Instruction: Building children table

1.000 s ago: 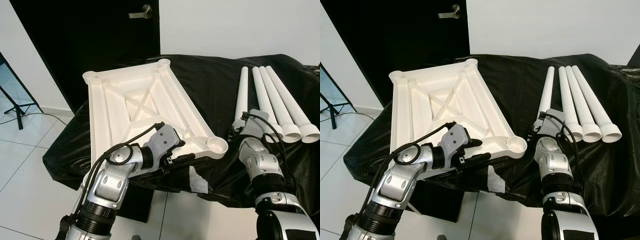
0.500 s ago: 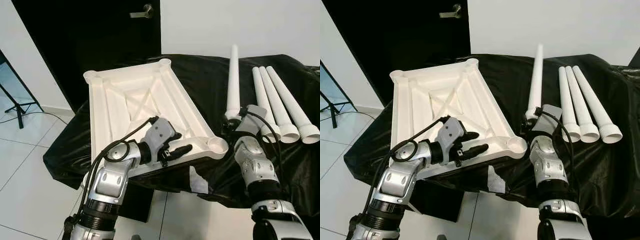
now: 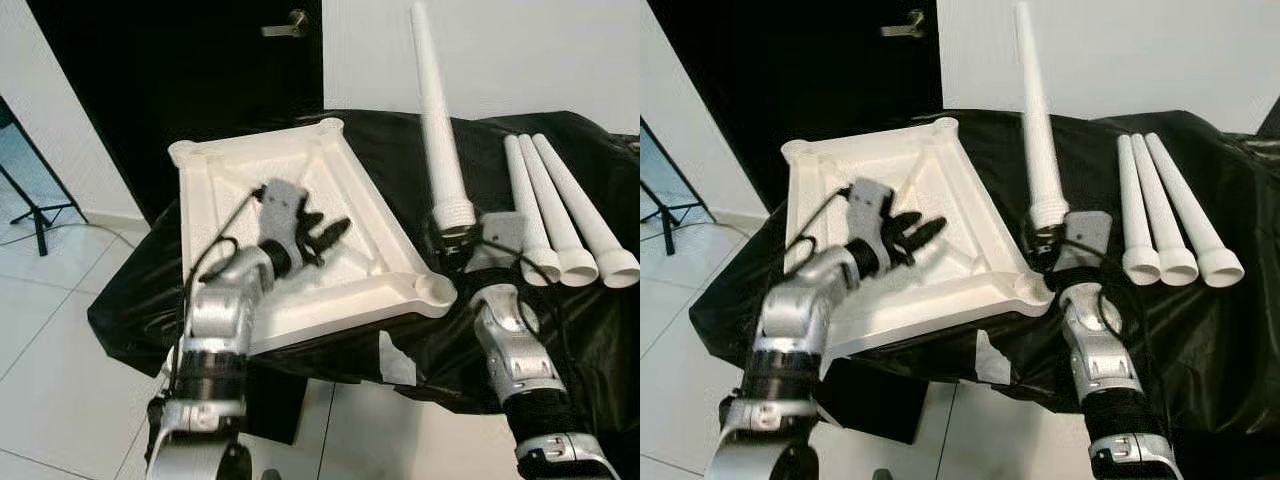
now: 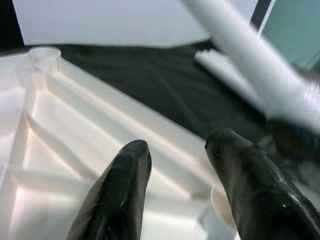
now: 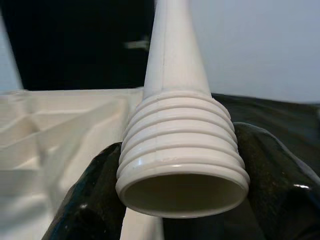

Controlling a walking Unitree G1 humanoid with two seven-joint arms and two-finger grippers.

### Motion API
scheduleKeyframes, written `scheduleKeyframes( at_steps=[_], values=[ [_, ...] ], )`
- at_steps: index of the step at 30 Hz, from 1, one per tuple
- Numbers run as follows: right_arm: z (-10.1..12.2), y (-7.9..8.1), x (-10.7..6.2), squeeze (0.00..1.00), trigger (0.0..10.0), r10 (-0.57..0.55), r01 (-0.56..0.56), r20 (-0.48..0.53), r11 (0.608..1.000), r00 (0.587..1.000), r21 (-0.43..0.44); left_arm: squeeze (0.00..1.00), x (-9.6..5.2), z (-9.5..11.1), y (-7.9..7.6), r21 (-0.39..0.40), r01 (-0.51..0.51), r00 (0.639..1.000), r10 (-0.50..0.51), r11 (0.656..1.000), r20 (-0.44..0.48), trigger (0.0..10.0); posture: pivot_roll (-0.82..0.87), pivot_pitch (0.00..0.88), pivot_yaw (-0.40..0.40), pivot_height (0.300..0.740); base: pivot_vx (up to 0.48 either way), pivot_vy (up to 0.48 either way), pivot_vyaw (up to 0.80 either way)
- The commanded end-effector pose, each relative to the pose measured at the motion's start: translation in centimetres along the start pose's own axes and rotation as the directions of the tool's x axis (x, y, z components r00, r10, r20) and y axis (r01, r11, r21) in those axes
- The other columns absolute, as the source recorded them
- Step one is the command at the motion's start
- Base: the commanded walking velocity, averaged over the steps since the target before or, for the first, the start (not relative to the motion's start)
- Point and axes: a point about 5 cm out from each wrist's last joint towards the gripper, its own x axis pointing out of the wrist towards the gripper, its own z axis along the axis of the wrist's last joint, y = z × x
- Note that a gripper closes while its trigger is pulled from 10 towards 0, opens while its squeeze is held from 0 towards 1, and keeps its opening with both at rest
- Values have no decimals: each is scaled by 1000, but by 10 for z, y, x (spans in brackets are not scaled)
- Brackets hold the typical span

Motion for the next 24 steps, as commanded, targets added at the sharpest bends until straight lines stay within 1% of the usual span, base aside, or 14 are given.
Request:
scheduleKeyframes(
  at_steps=[1,2,3,4,9,10,12,16,17,18,19,20,23,24],
  values=[
    [7,3,-2,0,10000,57,-55,55,998,997,-43,1000,3,4,4,-110,72,997,-70,991,24,10000,5,0,27,740,0,0,0],
    [7,3,-2,0,10000,57,-55,55,998,997,-43,1000,3,4,4,-110,72,997,-70,991,24,10000,5,0,27,740,0,0,0],
    [7,5,-3,0,10000,90,-86,61,994,994,-70,1000,6,10,4,-162,120,992,-113,980,52,10000,-3,0,32,740,0,0,0],
    [6,7,-4,0,10000,106,-101,60,991,993,-84,1000,7,12,4,-173,140,989,-132,975,61,10000,-3,0,32,740,0,0,0],
    [6,14,-7,0,10000,160,-151,73,981,984,-121,1000,14,20,0,-237,185,982,-169,954,85,10000,-11,0,36,740,0,0,0],
    [6,14,-7,0,10000,160,-151,73,981,984,-121,1000,14,20,0,-237,185,982,-169,954,85,10000,-11,0,36,740,0,0,0],
    [6,19,-8,0,10000,194,-182,82,974,977,-138,1000,19,23,-1,-258,216,976,-200,942,87,10000,-14,0,39,740,0,0,0],
    [6,21,-8,0,10000,205,-192,84,971,975,-140,1000,21,23,-2,-251,222,975,-209,942,77,10000,-15,0,40,740,0,0,0],
    [8,27,-9,0,10000,235,-220,94,964,968,-149,0,26,21,-3,-261,219,976,-212,940,54,10000,-24,0,47,740,0,0,0],
    [9,32,-10,0,10000,260,-242,102,957,960,-163,0,31,21,-4,-269,214,976,-213,939,33,10000,-25,0,49,740,0,0,0],
    [9,32,-10,0,10000,260,-242,102,957,960,-163,0,31,21,-4,-269,214,976,-213,939,33,10000,-25,0,49,740,0,0,0],
    [11,39,-11,0,10000,289,-266,114,947,951,-183,0,36,22,-5,-284,213,976,-219,935,13,10000,-28,0,51,740,0,0,0],
    [12,40,-11,0,10000,294,-269,121,945,948,-188,0,38,23,-5,-295,219,974,-226,930,12,10000,-29,0,52,740,0,0,0],
    [13,42,-12,0,10000,301,-274,124,942,946,-194,0,41,22,-4,-308,209,974,-225,928,-17,10000,-32,0,55,740,0,0,0]
  ],
)
